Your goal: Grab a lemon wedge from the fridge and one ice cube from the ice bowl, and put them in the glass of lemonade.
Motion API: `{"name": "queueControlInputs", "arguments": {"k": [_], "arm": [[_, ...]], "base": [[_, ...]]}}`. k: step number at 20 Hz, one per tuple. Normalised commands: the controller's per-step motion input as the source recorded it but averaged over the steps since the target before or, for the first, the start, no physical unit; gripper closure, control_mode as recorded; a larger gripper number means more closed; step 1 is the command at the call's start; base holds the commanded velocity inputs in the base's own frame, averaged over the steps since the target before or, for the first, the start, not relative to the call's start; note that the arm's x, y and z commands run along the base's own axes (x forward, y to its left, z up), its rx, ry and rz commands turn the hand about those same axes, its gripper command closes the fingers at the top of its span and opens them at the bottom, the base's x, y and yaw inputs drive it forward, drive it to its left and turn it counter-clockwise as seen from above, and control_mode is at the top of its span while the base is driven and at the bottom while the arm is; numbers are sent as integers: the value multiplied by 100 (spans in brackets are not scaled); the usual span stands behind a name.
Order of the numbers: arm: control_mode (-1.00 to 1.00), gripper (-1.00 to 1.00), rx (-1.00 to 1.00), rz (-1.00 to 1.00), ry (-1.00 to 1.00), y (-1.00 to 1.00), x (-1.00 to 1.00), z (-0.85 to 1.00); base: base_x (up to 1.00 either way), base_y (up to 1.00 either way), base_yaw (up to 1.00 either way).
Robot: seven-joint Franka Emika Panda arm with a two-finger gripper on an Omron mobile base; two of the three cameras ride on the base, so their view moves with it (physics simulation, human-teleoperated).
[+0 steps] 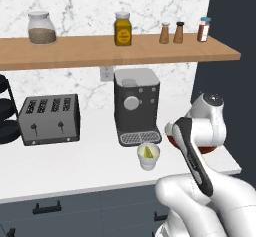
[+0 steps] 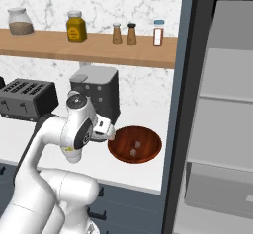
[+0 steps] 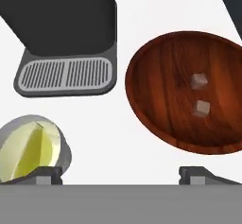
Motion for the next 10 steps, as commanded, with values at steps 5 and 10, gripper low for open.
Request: {"name": "queueControlInputs", "arguments": {"k": [5,10], "arm": [[-100,-100,2,-36,7,-100,0,0],[-100,-100,5,-35,3,-100,22,0]], "base": [[0,0,0],[0,0,0]]}}
